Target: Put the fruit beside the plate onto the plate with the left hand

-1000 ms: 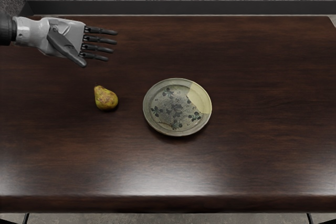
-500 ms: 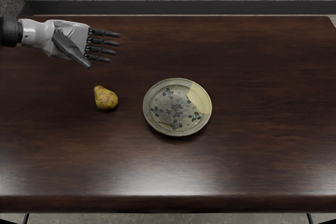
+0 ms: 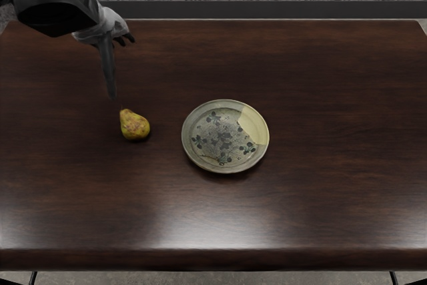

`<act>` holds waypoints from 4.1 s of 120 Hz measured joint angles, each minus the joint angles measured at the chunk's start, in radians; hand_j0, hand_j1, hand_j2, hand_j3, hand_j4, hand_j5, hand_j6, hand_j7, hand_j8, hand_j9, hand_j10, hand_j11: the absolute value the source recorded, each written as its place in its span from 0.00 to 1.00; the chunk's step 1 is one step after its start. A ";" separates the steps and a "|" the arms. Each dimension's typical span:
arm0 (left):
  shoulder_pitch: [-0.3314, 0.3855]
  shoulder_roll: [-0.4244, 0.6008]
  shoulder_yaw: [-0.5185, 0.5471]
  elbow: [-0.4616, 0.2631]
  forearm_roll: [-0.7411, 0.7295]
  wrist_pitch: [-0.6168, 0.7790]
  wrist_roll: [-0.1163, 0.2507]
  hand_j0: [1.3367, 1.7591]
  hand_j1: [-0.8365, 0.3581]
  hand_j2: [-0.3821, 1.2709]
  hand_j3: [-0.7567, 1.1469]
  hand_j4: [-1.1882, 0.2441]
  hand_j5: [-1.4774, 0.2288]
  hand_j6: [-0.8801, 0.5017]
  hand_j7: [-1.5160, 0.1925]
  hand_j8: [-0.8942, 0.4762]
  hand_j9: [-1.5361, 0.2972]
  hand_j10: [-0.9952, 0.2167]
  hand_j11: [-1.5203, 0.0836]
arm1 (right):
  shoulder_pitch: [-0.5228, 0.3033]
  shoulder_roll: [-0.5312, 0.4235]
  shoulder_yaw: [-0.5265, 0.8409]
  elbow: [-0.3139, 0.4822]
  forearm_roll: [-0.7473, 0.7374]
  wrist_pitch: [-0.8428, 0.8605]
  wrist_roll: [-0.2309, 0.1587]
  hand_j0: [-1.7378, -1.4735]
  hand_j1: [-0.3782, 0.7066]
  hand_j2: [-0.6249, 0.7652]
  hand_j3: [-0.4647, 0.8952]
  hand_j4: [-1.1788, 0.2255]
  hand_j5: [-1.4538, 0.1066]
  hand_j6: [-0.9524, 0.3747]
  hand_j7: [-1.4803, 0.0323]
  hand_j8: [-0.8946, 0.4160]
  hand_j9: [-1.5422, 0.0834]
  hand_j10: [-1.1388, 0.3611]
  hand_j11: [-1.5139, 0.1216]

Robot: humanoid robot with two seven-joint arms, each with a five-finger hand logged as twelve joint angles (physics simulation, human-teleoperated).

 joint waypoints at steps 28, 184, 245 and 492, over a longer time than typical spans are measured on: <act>0.003 -0.018 0.024 -0.120 -0.106 0.383 -0.030 0.76 0.99 0.23 0.40 0.83 0.86 0.63 0.88 0.65 0.84 0.82 0.95 | 0.000 0.000 0.000 0.000 0.000 0.000 0.000 0.30 0.04 0.45 0.34 0.83 0.92 0.71 0.97 0.67 0.94 0.75 0.91; 0.298 -0.018 -0.179 -0.164 0.228 0.553 -0.035 0.76 0.85 0.25 0.40 0.73 0.76 0.53 0.78 0.55 0.74 0.70 0.83 | 0.000 0.000 0.000 0.000 0.000 0.000 0.000 0.30 0.04 0.45 0.34 0.83 0.92 0.71 0.97 0.67 0.94 0.75 0.91; 0.358 -0.018 -0.204 -0.116 0.248 0.566 -0.036 0.76 0.79 0.26 0.40 0.69 0.71 0.49 0.73 0.50 0.69 0.65 0.78 | 0.000 0.000 0.000 0.000 0.000 0.000 0.000 0.30 0.04 0.45 0.34 0.83 0.92 0.71 0.97 0.67 0.94 0.75 0.91; 0.410 -0.018 -0.201 -0.092 0.253 0.582 -0.036 0.76 0.61 0.28 0.40 0.56 0.57 0.36 0.60 0.37 0.57 0.50 0.64 | 0.000 0.000 0.000 0.000 0.000 0.000 0.000 0.30 0.04 0.45 0.34 0.83 0.92 0.71 0.97 0.67 0.94 0.75 0.91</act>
